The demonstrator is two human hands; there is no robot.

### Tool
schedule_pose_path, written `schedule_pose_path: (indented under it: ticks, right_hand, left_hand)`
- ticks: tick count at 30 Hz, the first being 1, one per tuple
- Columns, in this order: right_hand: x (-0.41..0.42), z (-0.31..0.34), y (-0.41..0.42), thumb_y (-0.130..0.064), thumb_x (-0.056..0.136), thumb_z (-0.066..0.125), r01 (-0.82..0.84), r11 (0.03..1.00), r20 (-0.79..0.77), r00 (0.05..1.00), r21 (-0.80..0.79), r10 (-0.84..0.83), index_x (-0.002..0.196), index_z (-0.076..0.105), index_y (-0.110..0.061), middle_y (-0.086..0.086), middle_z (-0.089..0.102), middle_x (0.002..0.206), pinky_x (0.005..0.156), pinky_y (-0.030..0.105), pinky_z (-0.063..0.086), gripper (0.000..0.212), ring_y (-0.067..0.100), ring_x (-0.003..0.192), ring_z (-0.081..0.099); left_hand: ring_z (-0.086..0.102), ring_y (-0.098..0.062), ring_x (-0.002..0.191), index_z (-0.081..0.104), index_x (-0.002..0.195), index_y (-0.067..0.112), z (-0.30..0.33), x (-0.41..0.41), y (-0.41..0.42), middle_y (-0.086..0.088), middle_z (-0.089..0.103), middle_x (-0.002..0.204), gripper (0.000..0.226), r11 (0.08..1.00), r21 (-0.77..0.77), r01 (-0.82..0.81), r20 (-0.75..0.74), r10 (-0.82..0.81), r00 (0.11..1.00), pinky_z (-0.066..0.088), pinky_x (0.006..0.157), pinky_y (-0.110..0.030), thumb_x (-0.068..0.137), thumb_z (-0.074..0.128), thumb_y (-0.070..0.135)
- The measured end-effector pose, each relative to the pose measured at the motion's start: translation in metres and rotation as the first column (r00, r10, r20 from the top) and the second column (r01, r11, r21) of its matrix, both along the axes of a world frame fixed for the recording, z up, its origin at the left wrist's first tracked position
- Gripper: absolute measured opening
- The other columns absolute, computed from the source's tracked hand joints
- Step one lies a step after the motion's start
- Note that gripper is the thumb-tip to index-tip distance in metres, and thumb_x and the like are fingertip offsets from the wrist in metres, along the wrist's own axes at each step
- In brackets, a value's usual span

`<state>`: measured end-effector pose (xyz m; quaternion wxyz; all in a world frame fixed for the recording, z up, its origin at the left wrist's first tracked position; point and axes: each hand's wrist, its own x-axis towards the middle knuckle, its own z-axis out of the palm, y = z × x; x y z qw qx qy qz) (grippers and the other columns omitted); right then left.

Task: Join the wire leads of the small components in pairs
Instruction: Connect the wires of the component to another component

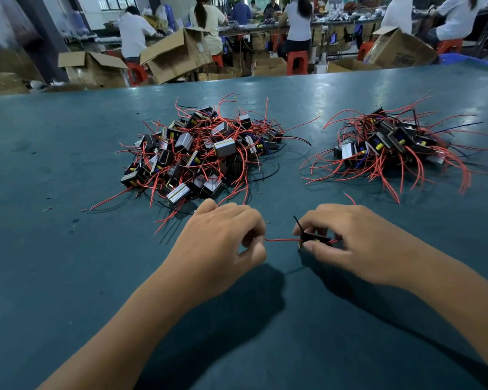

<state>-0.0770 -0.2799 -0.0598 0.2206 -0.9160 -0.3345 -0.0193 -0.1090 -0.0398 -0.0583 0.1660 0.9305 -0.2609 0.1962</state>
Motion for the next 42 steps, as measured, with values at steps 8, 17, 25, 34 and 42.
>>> schedule_pose_path:
  ticks: [8, 17, 25, 34, 42]
  right_hand:
    - [-0.008, -0.001, 0.005, -0.035, 0.086, 0.070, 0.025, 0.995, 0.021, 0.999, 0.099, -0.028, 0.124, 0.054, -0.029, -0.017, 0.056, 0.118, 0.100, 0.017, 0.035, 0.041, 0.000, 0.114, 0.049]
    - [-0.021, -0.020, 0.034, -0.019, 0.088, 0.069, -0.018, 0.959, 0.131, 0.991, 0.282, -0.020, 0.091, 0.069, -0.016, -0.003, 0.060, 0.124, 0.105, 0.014, 0.029, 0.004, 0.009, 0.123, 0.046]
    - [-0.017, -0.024, 0.035, -0.016, 0.092, 0.065, -0.043, 0.959, 0.120, 0.993, 0.280, 0.010, 0.090, 0.064, -0.015, -0.005, 0.059, 0.122, 0.104, 0.017, 0.031, 0.003, 0.010, 0.120, 0.048]
    - [-0.017, -0.024, 0.031, -0.016, 0.094, 0.064, -0.026, 0.962, 0.094, 0.996, 0.271, 0.000, 0.091, 0.062, -0.018, -0.009, 0.057, 0.121, 0.102, 0.014, 0.031, 0.004, 0.007, 0.119, 0.047]
    - [-0.016, -0.024, 0.032, -0.019, 0.094, 0.064, -0.002, 0.954, 0.046, 0.999, 0.300, -0.013, 0.091, 0.063, -0.019, -0.011, 0.057, 0.120, 0.101, 0.013, 0.031, 0.003, 0.005, 0.120, 0.048]
  left_hand:
    - [0.037, -0.002, 0.068, 0.055, 0.079, 0.024, -0.007, 0.000, -0.007, 0.017, 0.049, 0.072, 0.012, 0.999, -0.028, 0.018, -0.013, -0.018, 1.000, 0.027, 0.070, -0.028, 0.083, 0.046, 0.031]
    - [0.038, 0.000, 0.068, 0.060, 0.079, 0.022, -0.008, 0.001, -0.009, 0.015, 0.054, 0.072, 0.015, 0.997, -0.072, 0.028, 0.004, -0.028, 1.000, 0.024, 0.068, -0.026, 0.082, 0.048, 0.031]
    - [0.037, -0.002, 0.066, 0.059, 0.077, 0.023, -0.009, -0.001, -0.011, 0.016, 0.050, 0.070, 0.017, 0.996, -0.084, -0.016, 0.009, 0.017, 1.000, 0.024, 0.068, -0.025, 0.083, 0.047, 0.033]
    - [0.048, 0.001, 0.080, 0.070, 0.101, 0.029, -0.004, 0.004, 0.005, 0.017, 0.062, 0.090, 0.017, 0.993, -0.003, 0.114, -0.012, -0.114, 0.993, 0.033, 0.078, -0.030, 0.087, 0.063, 0.036]
    - [0.060, -0.016, 0.082, 0.070, 0.093, 0.028, -0.003, 0.006, 0.005, 0.012, 0.064, 0.092, 0.013, 0.984, 0.117, 0.134, 0.073, -0.143, 0.987, 0.036, 0.075, -0.037, 0.093, 0.061, 0.038]
